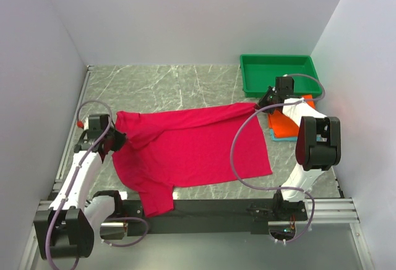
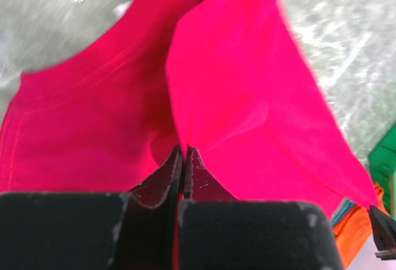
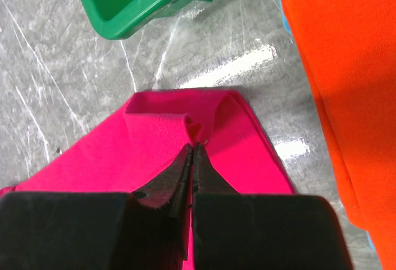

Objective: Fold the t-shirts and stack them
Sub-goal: Fold the tshirt

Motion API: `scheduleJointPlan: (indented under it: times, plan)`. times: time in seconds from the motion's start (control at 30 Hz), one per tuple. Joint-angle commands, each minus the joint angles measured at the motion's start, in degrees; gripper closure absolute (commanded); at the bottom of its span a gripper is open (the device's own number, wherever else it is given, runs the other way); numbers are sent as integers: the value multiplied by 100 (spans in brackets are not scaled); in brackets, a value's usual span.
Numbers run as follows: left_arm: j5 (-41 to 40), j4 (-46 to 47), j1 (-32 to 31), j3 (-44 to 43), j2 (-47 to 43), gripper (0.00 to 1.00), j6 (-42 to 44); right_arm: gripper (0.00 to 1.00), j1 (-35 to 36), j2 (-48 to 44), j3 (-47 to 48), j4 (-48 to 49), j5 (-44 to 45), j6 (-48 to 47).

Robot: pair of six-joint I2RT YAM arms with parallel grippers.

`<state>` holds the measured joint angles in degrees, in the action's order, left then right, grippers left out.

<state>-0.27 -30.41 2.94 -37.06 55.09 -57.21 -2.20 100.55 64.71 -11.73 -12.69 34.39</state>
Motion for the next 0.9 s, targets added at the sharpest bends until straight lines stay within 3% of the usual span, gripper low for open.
scheduleJointPlan:
  times: [0.0,0.17,0.5,0.77,0.83,0.87]
  plan:
    - [149,272,22,348,-218,99,-501,100,-62,-124,60,4,152,-126]
    - [379,545,22,726,-367,99,-852,100,-62,-71,68,13,135,-126]
    - [317,264,22,480,-587,99,-1090,100,-62,-132,315,-111,214,-161]
    - [581,422,14,1139,-781,99,-1486,100,-53,-141,-37,4,266,-117]
    - [607,457,14,1244,-798,96,-1521,100,-53,-150,-125,-23,319,-126]
    - [634,466,14,1358,-816,89,-1565,100,-61,-159,-151,-40,354,-134]
